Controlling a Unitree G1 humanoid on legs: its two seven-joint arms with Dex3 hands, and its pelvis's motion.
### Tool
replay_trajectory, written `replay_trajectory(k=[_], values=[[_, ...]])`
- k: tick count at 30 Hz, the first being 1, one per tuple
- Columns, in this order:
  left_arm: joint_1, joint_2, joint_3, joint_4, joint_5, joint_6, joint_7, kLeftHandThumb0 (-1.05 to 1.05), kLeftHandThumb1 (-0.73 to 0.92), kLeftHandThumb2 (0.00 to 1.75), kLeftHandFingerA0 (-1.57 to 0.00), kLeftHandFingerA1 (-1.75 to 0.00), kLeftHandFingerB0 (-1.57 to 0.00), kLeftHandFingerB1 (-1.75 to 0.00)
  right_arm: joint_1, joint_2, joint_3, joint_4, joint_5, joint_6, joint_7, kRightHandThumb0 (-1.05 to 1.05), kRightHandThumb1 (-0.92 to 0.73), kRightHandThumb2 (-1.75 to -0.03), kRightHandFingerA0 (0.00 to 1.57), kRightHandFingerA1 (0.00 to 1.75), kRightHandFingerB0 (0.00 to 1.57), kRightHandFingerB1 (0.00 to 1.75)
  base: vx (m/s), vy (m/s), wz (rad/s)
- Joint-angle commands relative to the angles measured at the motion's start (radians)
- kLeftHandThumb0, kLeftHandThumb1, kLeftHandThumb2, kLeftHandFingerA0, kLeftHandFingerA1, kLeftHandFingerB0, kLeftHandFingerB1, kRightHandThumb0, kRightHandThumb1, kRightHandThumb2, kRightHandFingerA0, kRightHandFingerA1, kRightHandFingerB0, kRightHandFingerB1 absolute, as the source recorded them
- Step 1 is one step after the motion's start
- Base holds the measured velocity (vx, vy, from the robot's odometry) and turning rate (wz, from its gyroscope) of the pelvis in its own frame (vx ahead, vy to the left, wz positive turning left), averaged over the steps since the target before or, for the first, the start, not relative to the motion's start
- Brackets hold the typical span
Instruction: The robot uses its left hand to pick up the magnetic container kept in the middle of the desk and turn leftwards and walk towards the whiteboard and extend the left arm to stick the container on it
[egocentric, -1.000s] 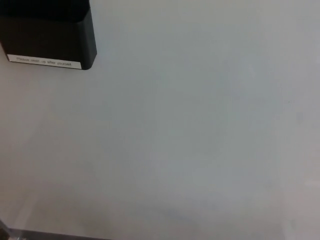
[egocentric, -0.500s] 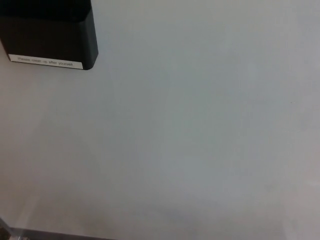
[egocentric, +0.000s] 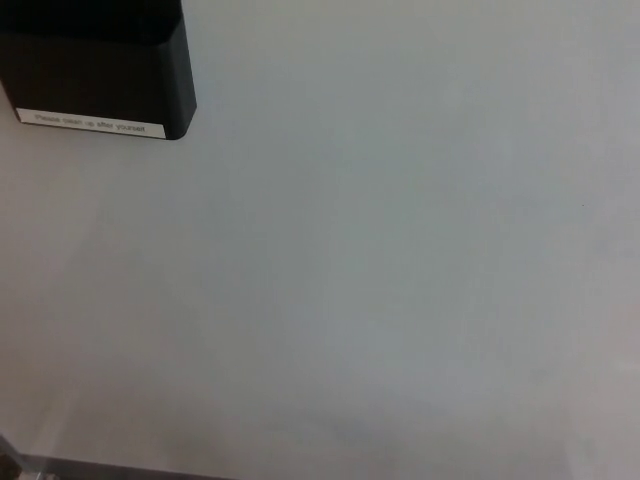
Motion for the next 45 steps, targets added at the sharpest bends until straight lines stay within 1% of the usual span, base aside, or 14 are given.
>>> replay_trajectory(k=[1,10,12,13,14,17,18,22,26,27,28,31,36,45], values=[[0.005,0.011,-0.025,0.033,-0.051,-0.095,0.022,-0.14,0.66,0.64,-1.11,-0.64,-0.97,-0.57,0.010,0.002,0.009,0.003,-0.013,0.033,-0.024,-0.03,-0.61,-0.83,0.99,0.67,0.78,0.53,0.00,0.000,0.00],[0.021,-0.014,-0.022,0.063,-0.114,-0.071,0.016,-0.14,0.68,0.67,-1.16,-0.68,-0.96,-0.56,0.018,0.017,-0.002,0.011,-0.001,0.046,-0.013,0.03,-0.58,-0.89,0.99,0.64,0.77,0.51,0.00,0.000,0.00],[0.018,-0.019,0.002,0.057,-0.151,-0.096,0.001,-0.13,0.64,0.66,-1.24,-0.67,-1.02,-0.57,0.009,0.015,0.004,0.009,-0.010,0.053,-0.018,-0.05,-0.63,-0.80,0.98,0.66,0.75,0.53,0.00,0.000,0.00],[0.017,-0.019,0.004,0.057,-0.156,-0.100,0.000,-0.13,0.64,0.66,-1.24,-0.67,-1.02,-0.57,0.003,0.014,0.007,0.011,-0.016,0.059,-0.024,-0.05,-0.63,-0.80,0.98,0.66,0.75,0.53,0.00,0.000,0.00],[0.018,-0.021,0.008,0.054,-0.162,-0.109,0.000,-0.08,0.58,0.77,-1.26,-0.66,-1.04,-0.58,0.001,0.015,0.007,0.011,-0.016,0.059,-0.024,-0.04,-0.64,-0.76,0.98,0.66,0.75,0.51,0.00,0.000,0.00],[0.018,-0.026,0.016,0.052,-0.180,-0.126,-0.008,-0.09,0.59,0.75,-1.26,-0.66,-1.02,-0.58,-0.001,0.014,0.017,0.005,-0.028,0.069,-0.036,-0.05,-0.64,-0.75,0.97,0.64,0.74,0.50,0.00,0.000,0.00],[0.015,-0.029,0.021,0.055,-0.187,-0.116,-0.016,-0.09,0.56,0.86,-1.24,-0.62,-1.00,-0.57,0.001,0.022,0.005,0.007,-0.009,0.060,-0.018,-0.05,-0.63,-0.81,0.97,0.62,0.72,0.51,0.00,0.000,0.00],[0.013,-0.035,0.025,0.058,-0.208,-0.106,-0.041,-0.10,0.58,0.87,-1.22,-0.61,-0.99,-0.56,0.008,0.028,-0.002,0.001,0.000,0.058,-0.007,-0.09,-0.60,-0.86,0.94,0.59,0.69,0.52,0.00,0.000,0.00],[0.030,-0.036,0.022,0.042,-0.225,-0.114,-0.058,-0.10,0.61,0.86,-1.17,-0.61,-0.96,-0.56,0.016,0.028,-0.011,0.014,0.007,0.040,0.010,-0.01,-0.59,-0.92,0.95,0.55,0.72,0.49,0.00,0.000,0.00],[-0.119,-0.045,0.029,0.089,-0.231,0.007,-0.087,-0.06,0.60,0.87,-0.99,-0.71,-0.89,-0.55,0.016,0.031,-0.015,0.012,0.012,0.042,0.013,-0.05,-0.60,-0.91,0.92,0.56,0.72,0.51,0.00,0.000,0.00],[-0.184,-0.048,0.031,0.110,-0.234,0.059,-0.100,-0.06,0.60,0.87,-0.99,-0.71,-0.89,-0.55,0.016,0.032,-0.018,0.010,0.013,0.043,0.014,-0.05,-0.60,-0.91,0.92,0.56,0.72,0.51,0.00,0.000,0.00],[-0.191,-0.050,0.032,0.127,-0.241,0.055,-0.100,-0.06,0.58,0.88,-0.99,-0.72,-0.89,-0.56,0.025,0.031,-0.021,0.009,0.012,0.039,0.015,-0.04,-0.60,-0.91,0.92,0.56,0.72,0.51,-0.01,-0.003,0.06],[-0.198,-0.050,0.040,0.135,-0.257,0.056,-0.104,-0.08,0.62,0.75,-0.99,-0.74,-0.88,-0.58,0.033,0.036,-0.030,0.006,0.018,0.025,0.026,-0.01,-0.59,-0.91,0.93,0.56,0.73,0.52,0.00,0.000,-0.02],[-0.201,-0.045,0.039,0.132,-0.264,0.045,-0.092,-0.08,0.61,0.83,-0.91,-0.68,-0.85,-0.55,0.023,0.032,-0.026,-0.002,0.006,0.032,0.010,-0.02,-0.63,-0.82,0.90,0.54,0.69,0.49,0.00,0.000,0.00]])
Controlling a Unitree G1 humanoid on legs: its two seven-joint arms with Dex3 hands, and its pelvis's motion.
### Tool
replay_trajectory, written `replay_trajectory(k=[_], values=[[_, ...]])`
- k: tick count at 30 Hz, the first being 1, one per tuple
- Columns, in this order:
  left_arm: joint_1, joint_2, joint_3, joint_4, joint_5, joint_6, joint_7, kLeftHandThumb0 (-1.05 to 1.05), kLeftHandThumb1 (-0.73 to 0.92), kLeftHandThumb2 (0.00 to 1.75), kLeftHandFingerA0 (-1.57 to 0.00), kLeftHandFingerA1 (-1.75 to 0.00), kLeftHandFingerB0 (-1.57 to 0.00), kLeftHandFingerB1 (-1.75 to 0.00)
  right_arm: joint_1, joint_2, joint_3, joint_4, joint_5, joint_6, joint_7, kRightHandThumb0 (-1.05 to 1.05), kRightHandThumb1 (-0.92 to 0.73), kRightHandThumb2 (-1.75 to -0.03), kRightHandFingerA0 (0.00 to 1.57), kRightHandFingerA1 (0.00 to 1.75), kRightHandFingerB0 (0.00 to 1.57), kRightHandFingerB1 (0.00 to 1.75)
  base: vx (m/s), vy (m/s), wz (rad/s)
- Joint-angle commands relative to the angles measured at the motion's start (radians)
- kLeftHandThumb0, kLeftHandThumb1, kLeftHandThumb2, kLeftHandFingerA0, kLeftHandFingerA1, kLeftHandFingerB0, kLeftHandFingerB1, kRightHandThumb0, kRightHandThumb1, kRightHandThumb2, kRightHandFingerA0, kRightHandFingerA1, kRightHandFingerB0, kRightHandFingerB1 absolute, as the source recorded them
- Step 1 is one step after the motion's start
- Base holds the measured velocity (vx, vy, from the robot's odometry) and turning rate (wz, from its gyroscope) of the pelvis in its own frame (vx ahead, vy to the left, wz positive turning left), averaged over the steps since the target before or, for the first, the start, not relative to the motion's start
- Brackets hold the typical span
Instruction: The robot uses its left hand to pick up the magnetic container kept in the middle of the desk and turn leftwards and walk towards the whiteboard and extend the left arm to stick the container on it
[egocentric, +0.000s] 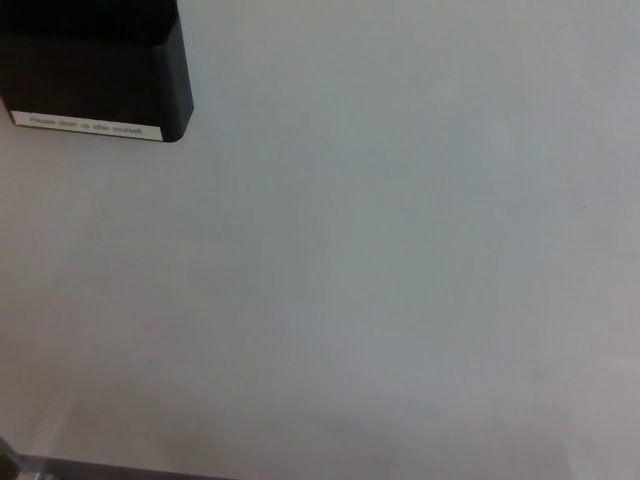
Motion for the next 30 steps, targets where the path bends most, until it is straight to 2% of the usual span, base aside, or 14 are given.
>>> replay_trajectory(k=[1,5,8,14,15,19,20,21,22,25,26,27,28,30], values=[[0.000,0.012,0.012,0.002,-0.039,0.012,-0.020,-0.05,0.57,0.79,-0.92,-0.68,-0.87,-0.58,0.000,-0.005,-0.008,-0.003,0.012,-0.008,-0.005,-0.01,-0.64,-0.78,0.89,0.54,0.68,0.49,0.00,0.000,0.00],[-0.002,0.010,0.027,0.002,-0.061,0.016,-0.056,-0.04,0.56,0.77,-0.93,-0.67,-0.86,-0.57,-0.004,0.003,-0.018,-0.002,0.019,-0.016,-0.009,-0.01,-0.64,-0.77,0.90,0.52,0.69,0.49,0.00,0.000,0.00],[0.009,0.012,0.021,0.003,-0.060,-0.010,-0.068,-0.06,0.58,0.91,-0.95,-0.71,-0.88,-0.58,0.002,-0.004,-0.010,-0.005,0.008,-0.021,-0.009,0.00,-0.65,-0.72,0.89,0.53,0.65,0.48,0.00,0.000,0.00],[-0.002,0.015,0.026,-0.003,-0.074,0.004,-0.082,-0.07,0.60,0.88,-0.88,-0.67,-0.83,-0.55,-0.016,-0.030,0.003,-0.009,-0.008,-0.036,-0.019,-0.05,-0.67,-0.71,0.87,0.55,0.61,0.49,0.00,0.000,0.00],[-0.005,0.018,0.038,-0.007,-0.088,0.000,-0.096,-0.09,0.65,0.79,-0.82,-0.66,-0.73,-0.53,-0.021,-0.029,-0.008,-0.020,0.006,-0.037,-0.007,-0.07,-0.69,-0.75,0.81,0.52,0.58,0.44,0.00,0.000,0.00],[-0.019,0.025,0.068,-0.013,-0.122,-0.008,-0.136,-0.09,0.65,0.78,-0.82,-0.67,-0.73,-0.54,-0.037,-0.025,-0.028,-0.047,0.025,-0.036,0.010,-0.08,-0.71,-0.75,0.79,0.51,0.55,0.43,0.00,0.000,0.00],[-0.025,0.031,0.061,-0.029,-0.117,-0.004,-0.152,-0.29,0.65,0.58,-0.64,-0.59,-0.51,-0.43,-0.041,-0.006,-0.064,-0.052,0.078,-0.057,0.070,-0.18,-0.76,-0.63,0.55,0.42,0.41,0.34,0.00,0.000,0.00],[-0.033,0.040,0.050,-0.052,-0.110,0.001,-0.176,-0.29,0.65,0.58,-0.64,-0.59,-0.51,-0.43,-0.049,0.022,-0.116,-0.057,0.159,-0.089,0.159,-0.18,-0.76,-0.63,0.55,0.42,0.41,0.34,0.00,0.000,0.00],[-0.032,0.040,0.050,-0.072,-0.112,-0.005,-0.175,-0.32,0.67,0.59,-0.56,-0.62,-0.42,-0.41,-0.056,0.024,-0.124,-0.060,0.161,-0.094,0.164,-0.28,-0.70,-0.63,0.50,0.41,0.35,0.33,0.00,0.000,0.00],[-0.025,0.041,0.050,-0.112,-0.117,-0.007,-0.177,-0.32,0.67,0.59,-0.56,-0.62,-0.42,-0.41,-0.067,0.029,-0.148,-0.065,0.160,-0.101,0.183,-0.28,-0.70,-0.63,0.50,0.41,0.35,0.33,0.00,0.000,0.00],[0.103,0.063,0.035,-0.522,-0.063,0.049,-0.164,-0.55,0.61,0.57,-0.36,-0.54,-0.33,-0.39,-0.013,0.050,-0.160,-0.316,0.254,-0.115,0.257,-0.39,-0.67,-0.60,0.37,0.37,0.27,0.30,0.00,0.000,0.00],[0.160,0.072,0.029,-0.704,-0.040,0.078,-0.159,-0.55,0.61,0.57,-0.36,-0.54,-0.33,-0.39,0.011,0.060,-0.167,-0.427,0.294,-0.119,0.290,-0.39,-0.67,-0.60,0.37,0.37,0.27,0.30,0.00,0.000,0.00],[0.198,0.036,0.083,-0.995,-0.027,-0.002,-0.108,-0.53,0.58,0.57,-0.47,-0.59,-0.45,-0.42,0.057,0.062,-0.128,-0.768,0.340,-0.091,0.272,-0.50,-0.66,-0.60,0.43,0.39,0.31,0.32,0.00,0.000,0.00],[0.199,0.020,0.106,-1.129,-0.022,-0.018,-0.088,-0.53,0.58,0.57,-0.47,-0.59,-0.45,-0.42,0.062,0.067,-0.116,-0.920,0.359,-0.065,0.266,-0.50,-0.66,-0.60,0.43,0.39,0.31,0.32,0.00,0.000,0.00]])
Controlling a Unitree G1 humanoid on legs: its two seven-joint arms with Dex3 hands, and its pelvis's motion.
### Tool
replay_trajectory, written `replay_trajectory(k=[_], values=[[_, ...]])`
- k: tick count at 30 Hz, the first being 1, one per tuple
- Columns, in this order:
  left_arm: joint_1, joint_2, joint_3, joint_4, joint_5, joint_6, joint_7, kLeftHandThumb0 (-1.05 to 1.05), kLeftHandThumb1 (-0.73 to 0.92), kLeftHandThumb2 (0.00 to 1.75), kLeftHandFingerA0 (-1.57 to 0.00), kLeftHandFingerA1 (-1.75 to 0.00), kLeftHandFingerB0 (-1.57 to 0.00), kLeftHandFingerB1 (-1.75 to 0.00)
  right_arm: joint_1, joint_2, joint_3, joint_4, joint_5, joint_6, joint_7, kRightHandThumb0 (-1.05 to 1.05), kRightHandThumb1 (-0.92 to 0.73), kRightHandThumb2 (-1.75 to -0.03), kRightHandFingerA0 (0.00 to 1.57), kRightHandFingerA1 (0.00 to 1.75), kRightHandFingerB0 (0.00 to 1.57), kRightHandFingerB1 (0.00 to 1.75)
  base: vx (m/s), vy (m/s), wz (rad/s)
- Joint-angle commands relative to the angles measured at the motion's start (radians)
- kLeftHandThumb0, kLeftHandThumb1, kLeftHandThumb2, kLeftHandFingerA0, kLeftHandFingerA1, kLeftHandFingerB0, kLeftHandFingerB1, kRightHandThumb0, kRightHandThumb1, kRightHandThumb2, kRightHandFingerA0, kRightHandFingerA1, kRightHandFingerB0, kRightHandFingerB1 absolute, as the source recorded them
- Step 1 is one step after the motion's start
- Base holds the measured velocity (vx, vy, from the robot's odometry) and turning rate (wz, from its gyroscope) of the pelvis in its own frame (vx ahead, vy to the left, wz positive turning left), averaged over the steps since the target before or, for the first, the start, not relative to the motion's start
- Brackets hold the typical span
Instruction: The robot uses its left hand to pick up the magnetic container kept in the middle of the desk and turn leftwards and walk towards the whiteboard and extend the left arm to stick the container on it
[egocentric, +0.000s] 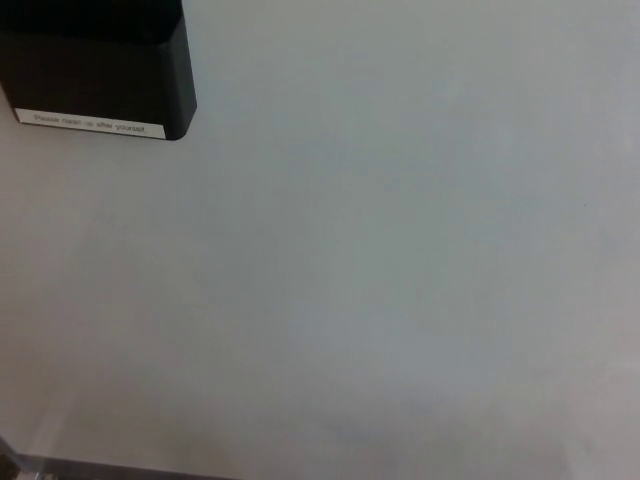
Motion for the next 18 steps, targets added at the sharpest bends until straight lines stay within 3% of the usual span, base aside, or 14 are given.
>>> replay_trajectory(k=[1,2,4,5,6,7,8,9,12,14,15,16,17,18], values=[[0.137,-0.029,0.059,-1.065,0.015,-0.065,0.044,-0.49,0.64,0.59,-0.55,-0.66,-0.55,-0.49,0.068,0.018,0.030,-0.966,0.293,0.012,0.132,-0.63,-0.70,-0.61,0.58,0.56,0.42,0.42,0.00,0.000,0.00],[0.072,-0.065,0.066,-1.294,-0.043,-0.117,0.042,-0.49,0.64,0.59,-0.55,-0.66,-0.55,-0.49,0.015,0.001,0.060,-1.231,0.332,0.021,0.109,-0.63,-0.70,-0.61,0.58,0.56,0.42,0.42,0.00,0.000,0.00],[0.063,-0.076,0.067,-1.352,-0.054,-0.116,0.038,-0.49,0.64,0.59,-0.55,-0.66,-0.55,-0.49,0.009,0.001,0.064,-1.295,0.340,0.035,0.108,-0.63,-0.70,-0.61,0.58,0.56,0.42,0.42,0.00,0.000,0.00],[-0.155,-0.073,0.053,-1.455,0.051,-0.156,0.037,-0.54,0.79,0.64,-0.45,-0.55,-0.48,-0.42,-0.227,-0.002,0.040,-1.376,0.296,0.004,0.076,-0.62,-0.73,-0.61,0.56,0.53,0.43,0.42,0.00,0.000,0.00],[-0.319,-0.071,0.041,-1.531,0.130,-0.188,0.037,-0.54,0.79,0.64,-0.45,-0.55,-0.48,-0.42,-0.403,-0.005,0.022,-1.435,0.264,-0.020,0.052,-0.62,-0.73,-0.61,0.56,0.53,0.43,0.42,0.00,0.000,0.00],[-0.452,-0.062,0.045,-1.602,0.221,-0.197,0.040,-0.57,0.85,0.66,-0.40,-0.55,-0.43,-0.42,-0.562,0.004,-0.004,-1.470,0.193,-0.051,0.020,-0.59,-0.62,-1.02,0.54,0.65,0.31,0.51,0.00,0.000,0.00],[-0.534,-0.054,0.054,-1.656,0.296,-0.190,0.042,-0.57,0.85,0.66,-0.40,-0.55,-0.43,-0.42,-0.671,0.018,-0.029,-1.487,0.121,-0.075,-0.007,-0.59,-0.62,-1.02,0.54,0.65,0.31,0.51,0.00,0.000,0.00],[-0.571,-0.069,0.047,-1.678,0.290,-0.171,0.044,-0.53,0.87,0.66,-0.49,-0.64,-0.45,-0.46,-0.685,0.053,-0.029,-1.537,0.080,-0.046,-0.023,-0.59,-0.81,-0.64,0.54,0.53,0.43,0.43,0.00,0.000,0.00],[-0.481,-0.115,0.050,-1.718,0.225,-0.184,0.059,-0.48,0.83,0.65,-0.57,-0.61,-0.51,-0.38,-0.610,0.126,-0.045,-1.629,-0.009,-0.033,-0.062,-0.53,-0.76,-0.63,0.63,0.59,0.44,0.42,0.00,0.000,0.00],[-0.388,-0.140,0.056,-1.728,0.216,-0.186,0.063,-0.45,0.82,0.64,-0.61,-0.67,-0.53,-0.41,-0.563,0.114,-0.062,-1.628,-0.008,-0.057,-0.056,-0.49,-0.79,-0.63,0.64,0.60,0.46,0.40,0.00,0.000,0.00],[-0.198,-0.189,0.056,-1.659,0.121,-0.262,0.092,-0.37,0.74,0.63,-0.72,-0.83,-0.64,-0.53,-0.361,0.128,-0.063,-1.599,0.054,-0.086,-0.058,-0.33,-0.82,-0.64,0.66,0.68,0.49,0.49,0.00,0.000,0.00],[-0.119,-0.211,0.056,-1.633,0.081,-0.292,0.103,-0.37,0.74,0.63,-0.72,-0.83,-0.64,-0.53,-0.276,0.138,-0.063,-1.590,0.080,-0.095,-0.058,-0.33,-0.82,-0.64,0.66,0.68,0.49,0.49,0.00,0.000,0.00],[-0.036,-0.227,0.077,-1.586,0.068,-0.308,0.117,-0.18,0.64,0.96,-0.74,-1.11,-0.63,-0.90,-0.173,0.159,-0.058,-1.549,0.096,-0.102,-0.064,-0.31,-0.84,-0.63,0.75,0.80,0.59,0.67,0.00,0.000,0.00],[0.070,-0.249,0.100,-1.532,0.051,-0.327,0.131,-0.18,0.64,0.96,-0.74,-1.11,-0.63,-0.90,-0.038,0.189,-0.053,-1.508,0.117,-0.110,-0.072,-0.31,-0.84,-0.63,0.75,0.80,0.59,0.67,0.00,0.000,0.00]])
